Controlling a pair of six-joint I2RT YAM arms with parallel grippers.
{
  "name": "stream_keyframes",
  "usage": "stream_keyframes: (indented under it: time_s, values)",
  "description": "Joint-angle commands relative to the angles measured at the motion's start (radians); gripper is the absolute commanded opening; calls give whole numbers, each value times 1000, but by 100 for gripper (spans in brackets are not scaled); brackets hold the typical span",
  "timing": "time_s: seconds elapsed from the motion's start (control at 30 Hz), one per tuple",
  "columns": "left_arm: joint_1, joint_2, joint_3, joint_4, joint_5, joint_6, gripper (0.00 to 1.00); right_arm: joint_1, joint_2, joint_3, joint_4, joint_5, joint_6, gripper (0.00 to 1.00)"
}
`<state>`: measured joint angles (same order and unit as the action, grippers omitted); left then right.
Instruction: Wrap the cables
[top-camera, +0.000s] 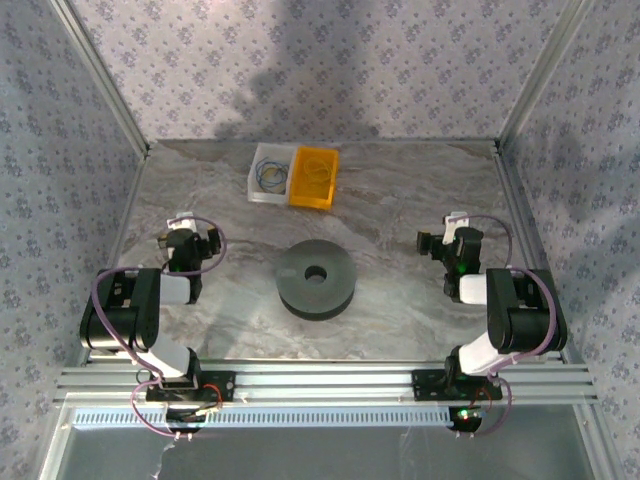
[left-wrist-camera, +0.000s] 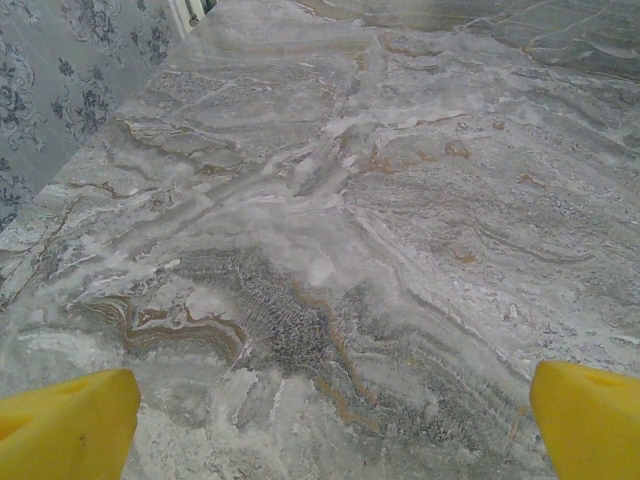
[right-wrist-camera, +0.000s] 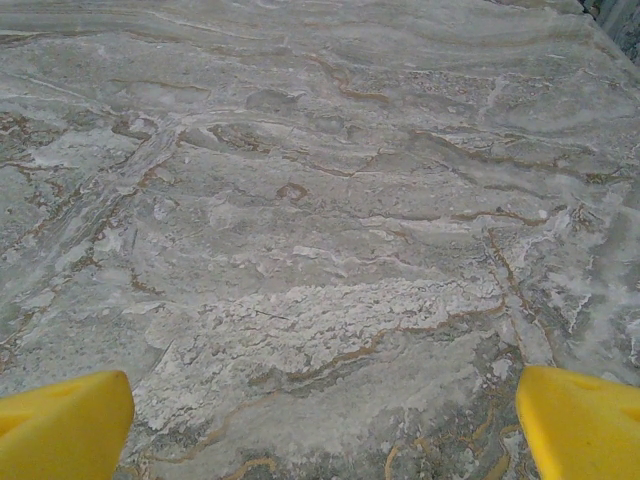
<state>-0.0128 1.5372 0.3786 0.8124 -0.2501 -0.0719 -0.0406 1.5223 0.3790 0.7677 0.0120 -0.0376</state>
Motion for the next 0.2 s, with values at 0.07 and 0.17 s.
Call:
stream_keyframes:
  time_s: [0.07,0.17]
  values:
    - [4,-5,11,45,14,4,100,5,-1,22,19,13,10,100]
    - [4,-4,11,45,15,4,100,5,-2,20,21,6,8,100]
